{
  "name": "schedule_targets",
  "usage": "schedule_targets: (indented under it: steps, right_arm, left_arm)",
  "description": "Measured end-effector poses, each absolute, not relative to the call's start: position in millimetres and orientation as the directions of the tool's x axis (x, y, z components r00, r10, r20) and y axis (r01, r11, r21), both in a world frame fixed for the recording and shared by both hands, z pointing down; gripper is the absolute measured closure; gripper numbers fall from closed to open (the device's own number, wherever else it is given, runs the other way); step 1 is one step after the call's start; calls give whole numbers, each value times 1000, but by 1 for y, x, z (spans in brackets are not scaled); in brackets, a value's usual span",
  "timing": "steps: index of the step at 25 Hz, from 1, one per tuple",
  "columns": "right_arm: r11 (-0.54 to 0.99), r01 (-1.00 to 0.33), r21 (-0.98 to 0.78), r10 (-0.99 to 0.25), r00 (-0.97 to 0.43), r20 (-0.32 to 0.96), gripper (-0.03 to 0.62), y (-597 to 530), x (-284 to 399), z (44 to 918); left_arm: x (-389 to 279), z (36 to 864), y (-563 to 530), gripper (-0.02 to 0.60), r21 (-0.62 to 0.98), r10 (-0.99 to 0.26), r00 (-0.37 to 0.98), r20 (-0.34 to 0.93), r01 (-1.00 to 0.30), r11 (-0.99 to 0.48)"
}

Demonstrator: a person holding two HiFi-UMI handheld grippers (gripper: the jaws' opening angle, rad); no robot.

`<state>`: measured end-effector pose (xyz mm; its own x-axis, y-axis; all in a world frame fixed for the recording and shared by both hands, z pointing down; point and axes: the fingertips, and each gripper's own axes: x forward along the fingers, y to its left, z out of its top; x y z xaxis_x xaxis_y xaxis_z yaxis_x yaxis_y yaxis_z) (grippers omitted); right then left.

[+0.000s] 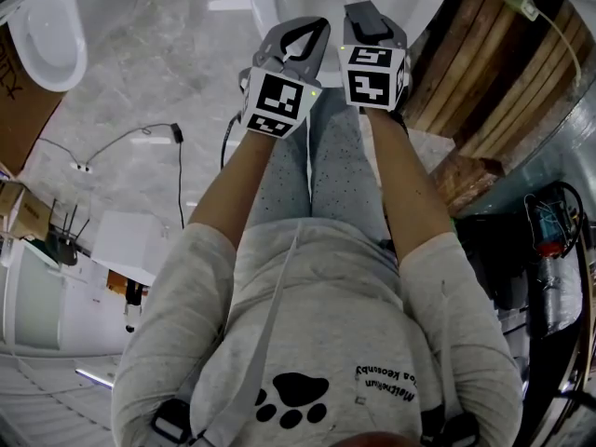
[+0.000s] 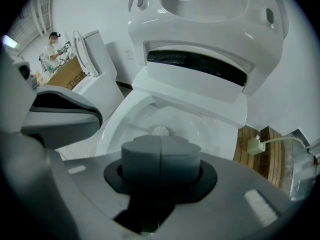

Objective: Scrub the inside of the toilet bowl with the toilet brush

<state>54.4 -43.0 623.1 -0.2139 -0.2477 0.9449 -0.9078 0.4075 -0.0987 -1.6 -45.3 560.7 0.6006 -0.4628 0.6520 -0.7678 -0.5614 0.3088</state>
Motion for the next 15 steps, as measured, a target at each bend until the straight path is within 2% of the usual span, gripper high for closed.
schedule_targets:
  steps: [15]
  right_arm:
    - [340, -936, -90, -260, -185, 948, 445, -61, 86, 629]
  left_arm:
    - [25, 564, -48, 583, 321, -433, 621, 653, -745, -585]
